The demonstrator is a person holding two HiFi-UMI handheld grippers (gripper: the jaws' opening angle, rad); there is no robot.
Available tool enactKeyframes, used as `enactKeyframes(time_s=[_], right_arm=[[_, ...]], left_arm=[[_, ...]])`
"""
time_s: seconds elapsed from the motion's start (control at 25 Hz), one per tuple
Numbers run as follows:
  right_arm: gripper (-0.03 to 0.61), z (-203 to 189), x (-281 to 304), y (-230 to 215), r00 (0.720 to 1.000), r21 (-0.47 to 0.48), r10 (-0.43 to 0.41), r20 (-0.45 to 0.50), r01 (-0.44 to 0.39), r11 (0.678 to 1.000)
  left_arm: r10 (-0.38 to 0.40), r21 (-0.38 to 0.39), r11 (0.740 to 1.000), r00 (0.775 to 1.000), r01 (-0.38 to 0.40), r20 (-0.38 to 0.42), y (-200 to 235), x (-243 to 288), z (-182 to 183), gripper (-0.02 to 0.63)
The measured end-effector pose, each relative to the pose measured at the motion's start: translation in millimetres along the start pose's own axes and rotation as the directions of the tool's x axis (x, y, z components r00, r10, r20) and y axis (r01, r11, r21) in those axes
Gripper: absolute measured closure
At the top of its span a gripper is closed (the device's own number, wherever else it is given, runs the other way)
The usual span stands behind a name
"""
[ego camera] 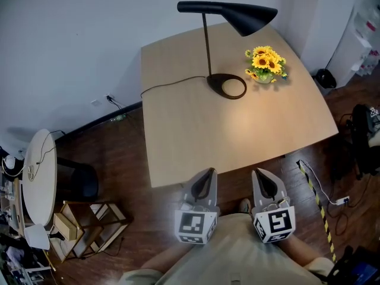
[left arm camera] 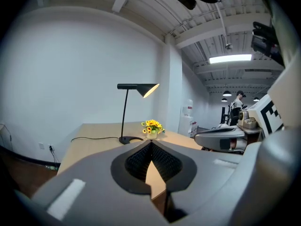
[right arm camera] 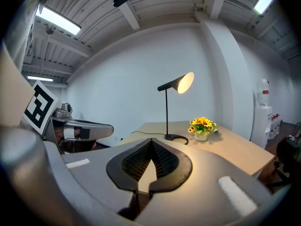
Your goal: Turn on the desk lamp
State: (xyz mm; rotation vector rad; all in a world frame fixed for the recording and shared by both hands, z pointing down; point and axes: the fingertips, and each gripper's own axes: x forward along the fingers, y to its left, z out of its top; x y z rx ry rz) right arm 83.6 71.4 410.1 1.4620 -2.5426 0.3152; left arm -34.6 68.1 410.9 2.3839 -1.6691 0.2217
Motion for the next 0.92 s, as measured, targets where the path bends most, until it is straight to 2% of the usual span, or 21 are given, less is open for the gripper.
enactKeyframes(time_s=[0.48, 0.92], right_arm=[[0.578, 3, 0, 8, 0.999, -0.017, -0.039, 0.006, 0.039, 0.999], [0.578, 4, 2, 14, 0.999, -0.012, -0.036, 0.013, 0.036, 0.999]], left_arm=[[-0.055, 0.022, 0.998, 0.998, 0.055, 0.009, 4, -3, 3, 0.614], [-0.050, 0.024, 0.998, 0.999, 0.050, 0.017, 10, -9, 4, 0.614]])
